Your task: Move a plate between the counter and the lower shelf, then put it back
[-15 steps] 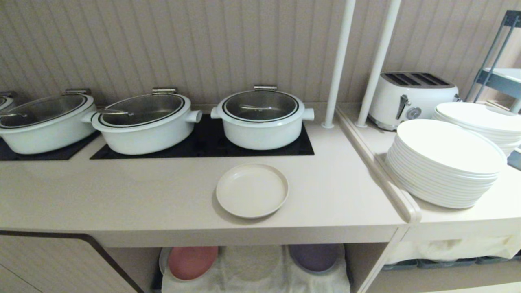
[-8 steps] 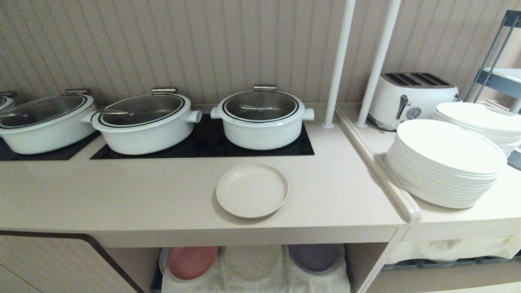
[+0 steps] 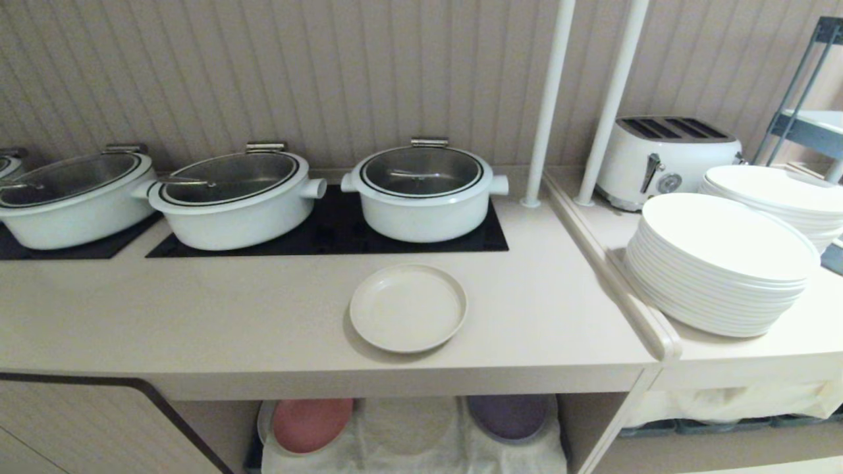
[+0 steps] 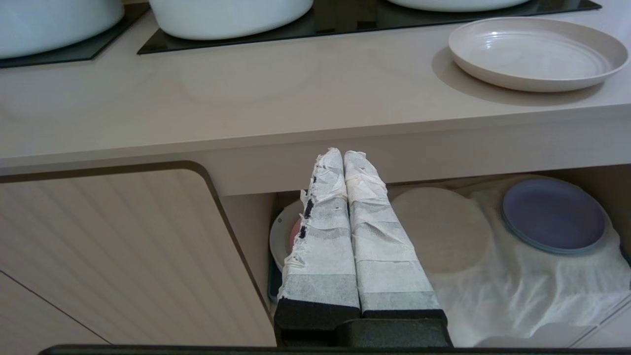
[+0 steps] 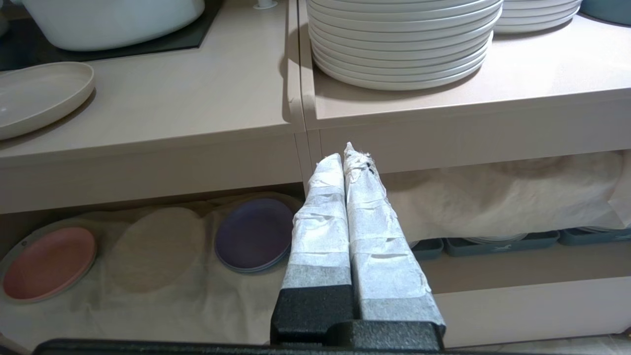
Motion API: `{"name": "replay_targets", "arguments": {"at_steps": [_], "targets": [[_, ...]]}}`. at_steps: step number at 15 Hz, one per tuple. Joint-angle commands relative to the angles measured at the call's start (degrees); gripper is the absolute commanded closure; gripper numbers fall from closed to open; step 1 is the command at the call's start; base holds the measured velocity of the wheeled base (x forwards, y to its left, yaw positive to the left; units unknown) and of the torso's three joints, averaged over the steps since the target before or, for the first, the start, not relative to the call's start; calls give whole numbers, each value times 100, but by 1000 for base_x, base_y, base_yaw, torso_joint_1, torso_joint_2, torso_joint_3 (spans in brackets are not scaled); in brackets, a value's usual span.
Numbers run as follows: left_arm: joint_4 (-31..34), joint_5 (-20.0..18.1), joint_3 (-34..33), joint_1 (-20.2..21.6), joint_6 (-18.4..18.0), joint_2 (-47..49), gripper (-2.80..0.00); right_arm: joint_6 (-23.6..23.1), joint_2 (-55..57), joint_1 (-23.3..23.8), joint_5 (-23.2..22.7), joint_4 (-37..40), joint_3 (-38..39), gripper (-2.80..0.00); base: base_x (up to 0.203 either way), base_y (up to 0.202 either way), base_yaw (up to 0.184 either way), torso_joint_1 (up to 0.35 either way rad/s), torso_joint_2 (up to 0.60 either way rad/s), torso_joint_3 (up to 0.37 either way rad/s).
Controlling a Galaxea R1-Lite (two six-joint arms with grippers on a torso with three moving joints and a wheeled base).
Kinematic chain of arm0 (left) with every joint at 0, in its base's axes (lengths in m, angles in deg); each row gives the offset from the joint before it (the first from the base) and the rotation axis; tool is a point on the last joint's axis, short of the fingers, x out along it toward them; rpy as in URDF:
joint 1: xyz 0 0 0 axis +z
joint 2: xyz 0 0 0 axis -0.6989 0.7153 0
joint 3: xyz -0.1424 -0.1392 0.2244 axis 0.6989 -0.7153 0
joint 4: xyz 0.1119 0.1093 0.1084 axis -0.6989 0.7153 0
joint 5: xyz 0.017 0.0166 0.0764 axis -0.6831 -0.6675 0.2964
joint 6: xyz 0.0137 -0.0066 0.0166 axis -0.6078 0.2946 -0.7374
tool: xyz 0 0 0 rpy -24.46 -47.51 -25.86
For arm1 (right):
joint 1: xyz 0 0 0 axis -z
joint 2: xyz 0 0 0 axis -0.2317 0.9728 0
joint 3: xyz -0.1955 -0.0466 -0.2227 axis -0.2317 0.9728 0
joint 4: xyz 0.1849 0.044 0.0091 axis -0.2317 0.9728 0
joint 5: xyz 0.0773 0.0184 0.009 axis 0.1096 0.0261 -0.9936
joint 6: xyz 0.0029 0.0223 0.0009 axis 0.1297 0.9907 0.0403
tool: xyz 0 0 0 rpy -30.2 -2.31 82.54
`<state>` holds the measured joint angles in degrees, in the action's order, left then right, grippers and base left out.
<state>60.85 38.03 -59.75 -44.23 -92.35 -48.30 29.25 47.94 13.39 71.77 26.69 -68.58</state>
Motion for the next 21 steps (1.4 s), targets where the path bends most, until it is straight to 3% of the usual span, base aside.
{"name": "replay_targets", "arguments": {"at_steps": [1, 21], "targets": [[-4, 2, 0, -2, -3, -2, 0, 1, 0, 0, -2, -2, 0, 0, 0, 0, 0, 0, 0, 0], [5, 2, 0, -2, -3, -2, 0, 18, 0, 0, 25, -2, 0, 0, 0, 0, 0, 0, 0, 0]]}}
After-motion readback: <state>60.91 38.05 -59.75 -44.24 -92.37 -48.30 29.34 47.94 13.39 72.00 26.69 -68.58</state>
